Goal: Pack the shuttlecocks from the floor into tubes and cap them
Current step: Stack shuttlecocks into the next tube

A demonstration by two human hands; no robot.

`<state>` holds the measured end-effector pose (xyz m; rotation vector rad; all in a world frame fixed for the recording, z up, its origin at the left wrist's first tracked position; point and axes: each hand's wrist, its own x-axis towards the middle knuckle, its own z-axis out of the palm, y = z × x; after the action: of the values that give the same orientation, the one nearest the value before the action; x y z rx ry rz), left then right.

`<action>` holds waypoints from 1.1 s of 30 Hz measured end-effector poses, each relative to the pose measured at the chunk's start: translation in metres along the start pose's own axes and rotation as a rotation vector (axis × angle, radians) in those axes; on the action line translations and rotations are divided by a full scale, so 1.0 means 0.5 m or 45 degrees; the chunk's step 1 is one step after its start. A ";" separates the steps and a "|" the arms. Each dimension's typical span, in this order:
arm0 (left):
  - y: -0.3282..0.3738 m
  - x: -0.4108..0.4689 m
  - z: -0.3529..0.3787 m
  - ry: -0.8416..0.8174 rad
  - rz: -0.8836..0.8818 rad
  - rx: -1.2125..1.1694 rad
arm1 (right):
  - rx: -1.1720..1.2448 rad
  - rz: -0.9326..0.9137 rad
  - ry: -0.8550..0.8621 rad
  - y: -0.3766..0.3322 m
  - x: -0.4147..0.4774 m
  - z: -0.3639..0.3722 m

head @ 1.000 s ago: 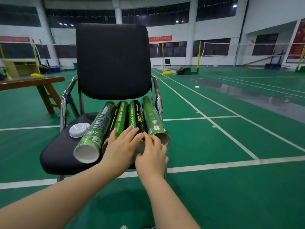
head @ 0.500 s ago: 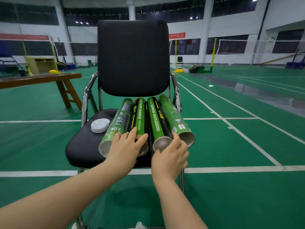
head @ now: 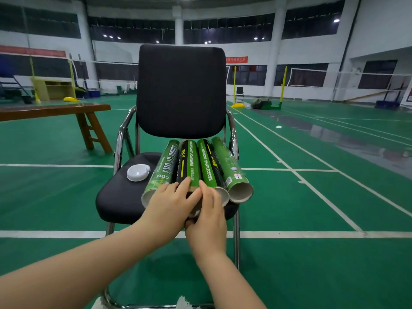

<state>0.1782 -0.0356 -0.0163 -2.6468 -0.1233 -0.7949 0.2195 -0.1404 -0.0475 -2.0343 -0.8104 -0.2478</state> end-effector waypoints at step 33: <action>-0.155 -0.356 -0.400 -0.021 -0.134 0.239 | 0.737 -0.347 -0.497 -0.351 -0.232 -0.015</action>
<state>-0.0882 -0.0347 0.0659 -2.4865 -0.3281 -0.7552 0.0212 -0.1327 0.0222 -1.4369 -1.2387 0.2253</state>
